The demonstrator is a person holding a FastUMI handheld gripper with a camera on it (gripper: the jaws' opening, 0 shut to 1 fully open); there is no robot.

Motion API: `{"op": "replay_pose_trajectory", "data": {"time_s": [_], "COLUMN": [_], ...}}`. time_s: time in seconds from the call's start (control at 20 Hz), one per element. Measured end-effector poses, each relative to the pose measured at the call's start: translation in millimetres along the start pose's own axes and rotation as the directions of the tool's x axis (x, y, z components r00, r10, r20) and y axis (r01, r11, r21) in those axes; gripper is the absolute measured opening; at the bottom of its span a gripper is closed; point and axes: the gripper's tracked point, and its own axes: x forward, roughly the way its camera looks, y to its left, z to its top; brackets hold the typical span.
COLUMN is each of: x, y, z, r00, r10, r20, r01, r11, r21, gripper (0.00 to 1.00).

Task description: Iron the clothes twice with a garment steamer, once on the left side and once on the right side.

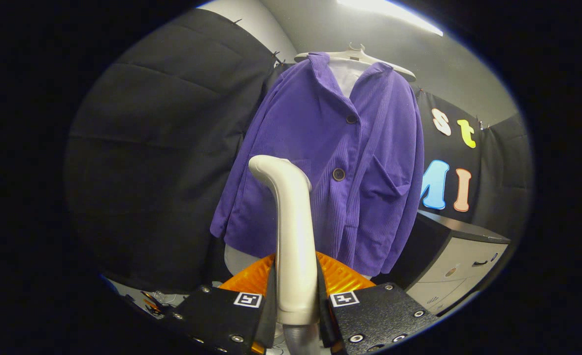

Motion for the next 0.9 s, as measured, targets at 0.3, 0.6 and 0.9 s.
{"op": "replay_pose_trajectory", "data": {"time_s": [0.3, 0.6, 0.9], "x": [-12, -46, -113], "y": [13, -1, -74], "z": [-43, -41, -10], "r00": [0.996, 0.995, 0.998], "r10": [0.051, 0.091, 0.039], "r20": [-0.074, -0.050, 0.045], "r01": [-0.052, -0.088, -0.045], "r11": [0.999, 0.995, 0.989], "r21": [-0.003, 0.054, 0.140], "gripper": [0.36, 0.36, 0.36]}}
